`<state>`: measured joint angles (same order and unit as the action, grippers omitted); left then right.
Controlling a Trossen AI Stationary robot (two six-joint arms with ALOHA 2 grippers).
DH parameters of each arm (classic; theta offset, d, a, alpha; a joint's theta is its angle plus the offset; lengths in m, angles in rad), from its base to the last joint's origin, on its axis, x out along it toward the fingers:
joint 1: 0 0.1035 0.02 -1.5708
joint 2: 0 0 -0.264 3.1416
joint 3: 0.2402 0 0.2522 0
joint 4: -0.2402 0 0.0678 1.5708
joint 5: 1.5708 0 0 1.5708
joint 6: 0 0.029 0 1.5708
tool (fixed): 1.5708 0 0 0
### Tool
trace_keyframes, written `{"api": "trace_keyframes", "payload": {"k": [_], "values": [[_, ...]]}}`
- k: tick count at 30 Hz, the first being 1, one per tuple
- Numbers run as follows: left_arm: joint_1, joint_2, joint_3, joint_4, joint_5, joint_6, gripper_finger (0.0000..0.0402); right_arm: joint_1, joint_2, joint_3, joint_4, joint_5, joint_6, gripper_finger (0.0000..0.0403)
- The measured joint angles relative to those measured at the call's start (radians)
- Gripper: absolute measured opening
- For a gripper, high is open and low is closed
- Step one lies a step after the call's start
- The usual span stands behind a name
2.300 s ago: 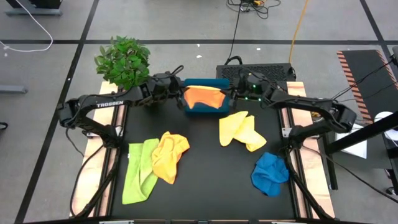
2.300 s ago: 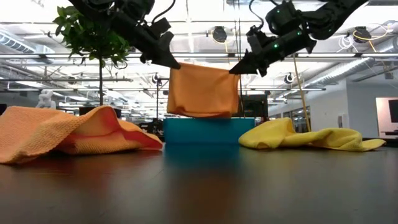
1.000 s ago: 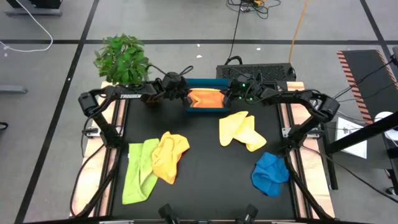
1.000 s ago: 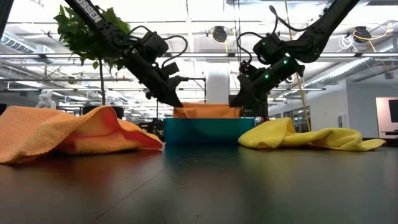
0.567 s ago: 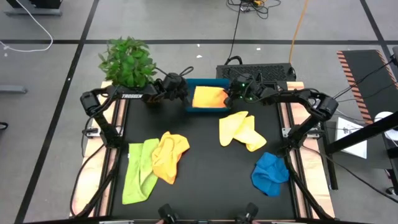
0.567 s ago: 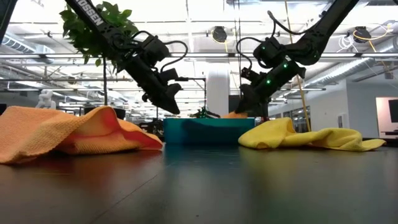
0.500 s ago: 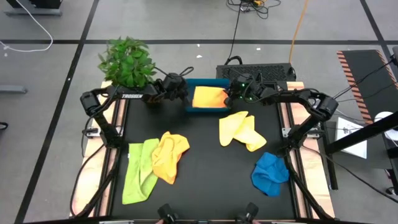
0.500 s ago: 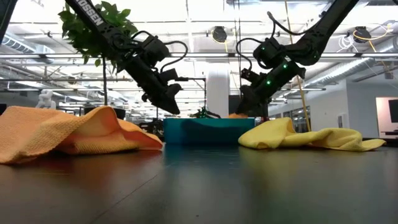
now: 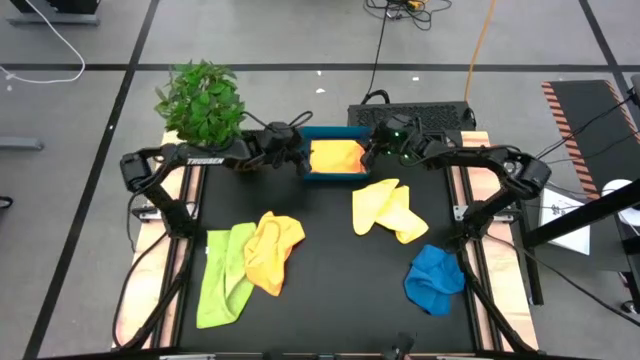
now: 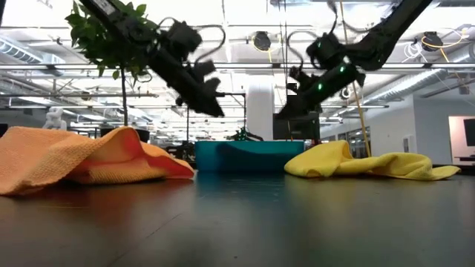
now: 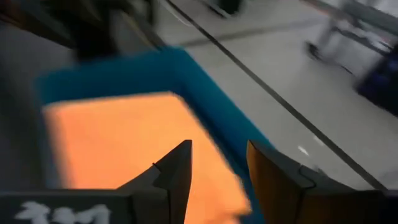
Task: Fold microfiber towels
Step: Fold the orange microfiber towel
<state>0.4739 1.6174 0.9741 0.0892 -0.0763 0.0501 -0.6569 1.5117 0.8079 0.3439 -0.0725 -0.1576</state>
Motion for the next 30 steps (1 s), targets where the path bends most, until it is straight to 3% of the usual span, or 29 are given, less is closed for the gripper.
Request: {"api": "trace_keyframes", "payload": {"k": [4, 8, 11, 14, 23, 30], "values": [[-0.116, -0.068, -0.009, -0.01, 0.031, -0.007, 0.0132, 0.079, -0.103, -0.031, -0.003, -0.083, -0.007, 0.0142], [-0.263, -0.125, -0.041, 0.021, -0.032, -0.004, 0.0114, 0.187, -0.206, -0.103, 0.002, -0.085, -0.015, 0.0136], [-0.367, -0.134, -0.083, 0.124, -0.112, 0.017, 0.01, 0.271, -0.26, -0.189, 0.022, -0.082, 0.001, 0.0135], [-0.436, -0.122, -0.159, 0.268, -0.141, 0.029, 0.0092, 0.355, -0.275, -0.309, 0.17, -0.04, 0.046, 0.0135], [-0.497, -0.111, -0.391, 0.603, -0.154, -0.087, 0.009, 0.561, -0.238, -0.606, 0.686, 0.11, 0.153, 0.0135], [-0.498, -0.11, -0.45, 0.698, -0.162, -0.098, 0.009, 0.652, -0.195, -0.636, 0.747, 0.207, 0.153, 0.0134]]}}
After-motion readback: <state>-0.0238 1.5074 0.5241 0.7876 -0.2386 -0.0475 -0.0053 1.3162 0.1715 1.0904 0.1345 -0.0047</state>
